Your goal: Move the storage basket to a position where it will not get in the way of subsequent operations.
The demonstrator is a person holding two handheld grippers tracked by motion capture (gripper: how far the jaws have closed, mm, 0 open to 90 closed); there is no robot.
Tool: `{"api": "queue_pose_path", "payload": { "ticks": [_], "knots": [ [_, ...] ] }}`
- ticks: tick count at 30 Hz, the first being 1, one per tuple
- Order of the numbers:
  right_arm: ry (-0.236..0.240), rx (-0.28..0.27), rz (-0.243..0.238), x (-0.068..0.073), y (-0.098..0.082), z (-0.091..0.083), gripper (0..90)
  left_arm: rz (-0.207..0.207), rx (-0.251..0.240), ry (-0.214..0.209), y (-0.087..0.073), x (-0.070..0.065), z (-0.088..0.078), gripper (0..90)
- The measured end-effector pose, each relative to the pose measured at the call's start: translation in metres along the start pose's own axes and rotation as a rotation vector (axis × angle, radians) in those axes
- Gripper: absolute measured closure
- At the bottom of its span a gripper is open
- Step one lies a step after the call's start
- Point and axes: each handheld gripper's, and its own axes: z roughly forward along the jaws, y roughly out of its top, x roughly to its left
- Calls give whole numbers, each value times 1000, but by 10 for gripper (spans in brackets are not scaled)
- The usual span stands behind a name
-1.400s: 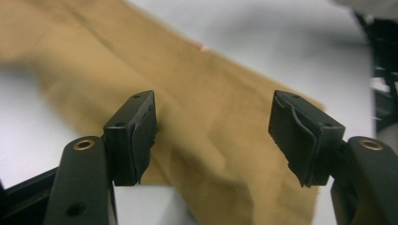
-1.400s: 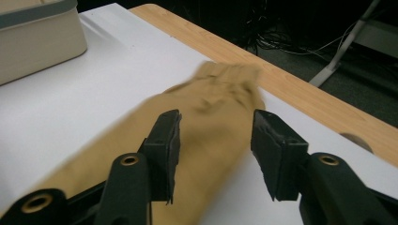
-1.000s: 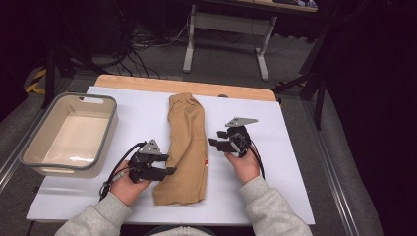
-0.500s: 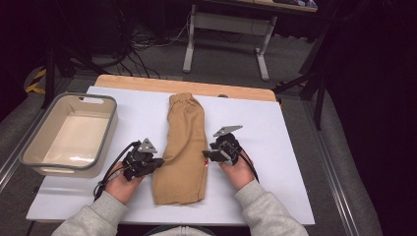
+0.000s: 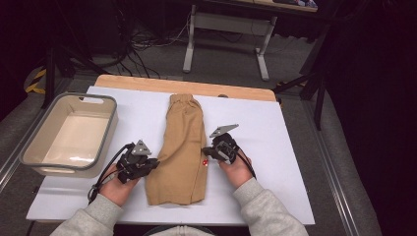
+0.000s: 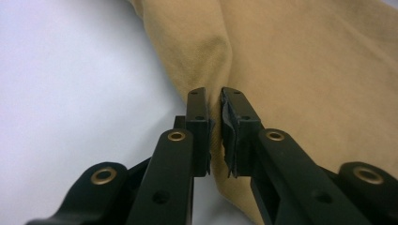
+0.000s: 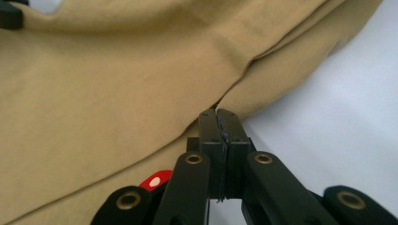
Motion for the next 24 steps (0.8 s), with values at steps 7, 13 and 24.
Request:
{"api": "queue_pose_path", "payload": {
  "ticks": [7, 13, 24],
  "knots": [
    [-30, -22, 55, -10, -24, -35, 900, 12, -1, -44, 6, -4, 5, 876],
    [-70, -42, 131, -21, -59, -57, 900, 46, 6, -64, 14, -15, 13, 885],
    [-129, -65, 260, -35, -109, -88, 900, 73, -10, -109, 22, -22, 26, 884]
  ]
}}
